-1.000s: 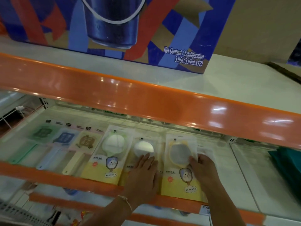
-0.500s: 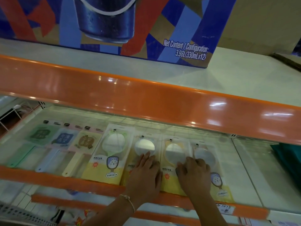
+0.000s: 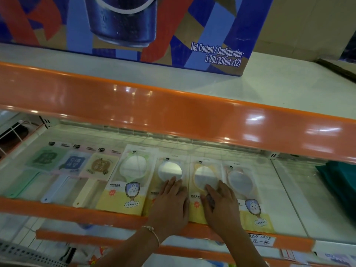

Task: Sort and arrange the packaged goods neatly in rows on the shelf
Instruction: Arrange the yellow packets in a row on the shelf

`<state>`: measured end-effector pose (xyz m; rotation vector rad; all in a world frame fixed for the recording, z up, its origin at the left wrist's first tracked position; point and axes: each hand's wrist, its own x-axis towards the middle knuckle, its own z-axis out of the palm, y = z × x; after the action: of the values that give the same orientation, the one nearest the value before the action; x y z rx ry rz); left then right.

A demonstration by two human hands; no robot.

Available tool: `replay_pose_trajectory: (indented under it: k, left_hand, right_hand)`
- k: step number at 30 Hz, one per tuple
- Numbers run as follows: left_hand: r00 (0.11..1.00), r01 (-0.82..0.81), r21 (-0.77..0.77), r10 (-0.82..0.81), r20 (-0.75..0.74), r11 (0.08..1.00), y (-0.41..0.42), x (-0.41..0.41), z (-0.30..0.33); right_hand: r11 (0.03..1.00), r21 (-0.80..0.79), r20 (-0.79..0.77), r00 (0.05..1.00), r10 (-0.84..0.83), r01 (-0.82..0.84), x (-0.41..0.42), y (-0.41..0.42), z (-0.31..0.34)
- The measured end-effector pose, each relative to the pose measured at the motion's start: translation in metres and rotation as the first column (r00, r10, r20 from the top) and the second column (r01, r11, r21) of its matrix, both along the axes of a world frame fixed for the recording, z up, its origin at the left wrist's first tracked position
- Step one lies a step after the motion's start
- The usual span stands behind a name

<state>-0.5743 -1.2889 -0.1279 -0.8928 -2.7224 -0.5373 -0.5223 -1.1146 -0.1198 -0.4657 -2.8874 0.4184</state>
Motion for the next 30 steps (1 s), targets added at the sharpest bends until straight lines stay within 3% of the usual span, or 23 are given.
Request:
replay_pose_trajectory:
  k: [12, 17, 30]
  left_hand:
    - [1.0, 0.0, -0.001, 0.0, 0.004, 1.0, 0.0, 0.001, 0.002]
    - [1.0, -0.009, 0.006, 0.008, 0.013, 1.0, 0.0, 0.001, 0.002]
    - [1.0, 0.015, 0.107, -0.018, 0.023, 0.994, -0.001, 0.001, -0.001]
  right_hand:
    - [1.0, -0.008, -0.019, 0.999, 0.027, -0.027, 0.006, -0.005, 0.006]
    - [0.999, -0.053, -0.129, 0.991, -0.02, 0.013, 0.019, -0.015, 0.011]
    - [0.995, -0.054, -0.081, 0.994, 0.075, -0.08, 0.038, -0.026, 0.0]
